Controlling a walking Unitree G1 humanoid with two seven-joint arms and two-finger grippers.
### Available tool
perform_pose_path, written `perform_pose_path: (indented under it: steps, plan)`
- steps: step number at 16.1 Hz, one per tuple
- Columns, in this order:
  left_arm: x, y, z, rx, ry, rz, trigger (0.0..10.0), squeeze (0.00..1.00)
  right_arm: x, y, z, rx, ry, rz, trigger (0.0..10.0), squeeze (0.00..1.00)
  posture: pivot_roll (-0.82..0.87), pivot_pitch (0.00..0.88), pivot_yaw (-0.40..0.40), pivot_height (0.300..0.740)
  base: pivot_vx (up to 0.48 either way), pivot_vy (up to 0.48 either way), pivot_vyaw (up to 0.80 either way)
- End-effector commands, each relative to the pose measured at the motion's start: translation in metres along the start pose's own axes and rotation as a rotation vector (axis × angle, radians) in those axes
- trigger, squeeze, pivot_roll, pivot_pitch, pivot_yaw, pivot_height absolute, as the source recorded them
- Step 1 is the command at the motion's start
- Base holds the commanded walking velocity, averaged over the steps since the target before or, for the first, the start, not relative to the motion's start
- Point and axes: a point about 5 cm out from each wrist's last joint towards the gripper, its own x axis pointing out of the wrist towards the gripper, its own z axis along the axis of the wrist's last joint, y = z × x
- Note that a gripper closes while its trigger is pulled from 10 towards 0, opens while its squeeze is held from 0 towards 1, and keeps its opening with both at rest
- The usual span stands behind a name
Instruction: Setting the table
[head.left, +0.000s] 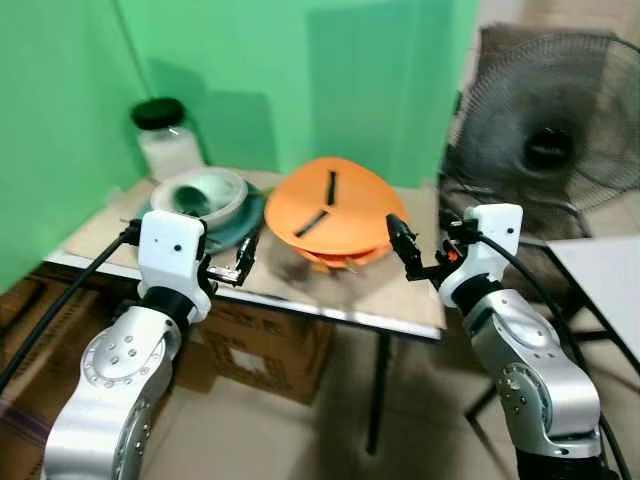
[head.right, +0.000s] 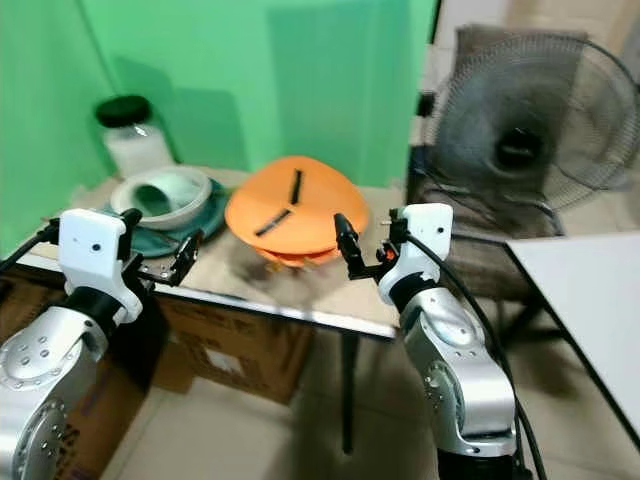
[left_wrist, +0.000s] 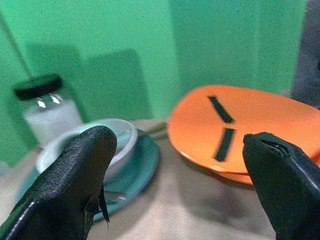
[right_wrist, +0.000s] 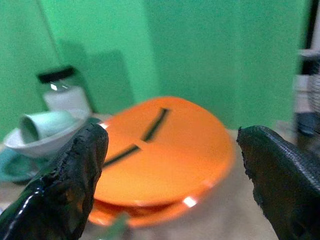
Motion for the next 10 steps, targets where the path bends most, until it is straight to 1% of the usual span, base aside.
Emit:
perform_pose_path:
  steps: [1,7,9,10]
  plan:
    - [-0.0023,0.0049,0.0007,0.014,0.001,0.011,10.0,0.0,0.0034,0.009,0.0006,0.003,-0.003,0.035,10.0,1.0,-0.02,0.0,0.035,0.74,0.292,0.0,0.0]
    - [-0.0039,0.0031,-0.0012,0.022,0.005,-0.004,10.0,0.0,0.004,0.0098,-0.002,0.011,0.015,0.038,10.0,1.0,-0.02,0.0,0.033,0.74,0.295,0.0,0.0]
    - [-0.0029,0.0027,-0.0013,0.022,0.004,-0.011,10.0,0.0,0.0041,0.0096,-0.0025,0.008,0.019,0.037,10.0,1.0,-0.02,0.0,0.035,0.74,0.298,0.0,-0.8]
    - [-0.0025,0.0025,-0.0012,0.021,0.003,-0.013,10.0,0.0,0.0039,0.009,-0.0027,0.005,0.019,0.032,10.0,1.0,-0.03,0.0,0.035,0.74,0.296,0.0,0.0]
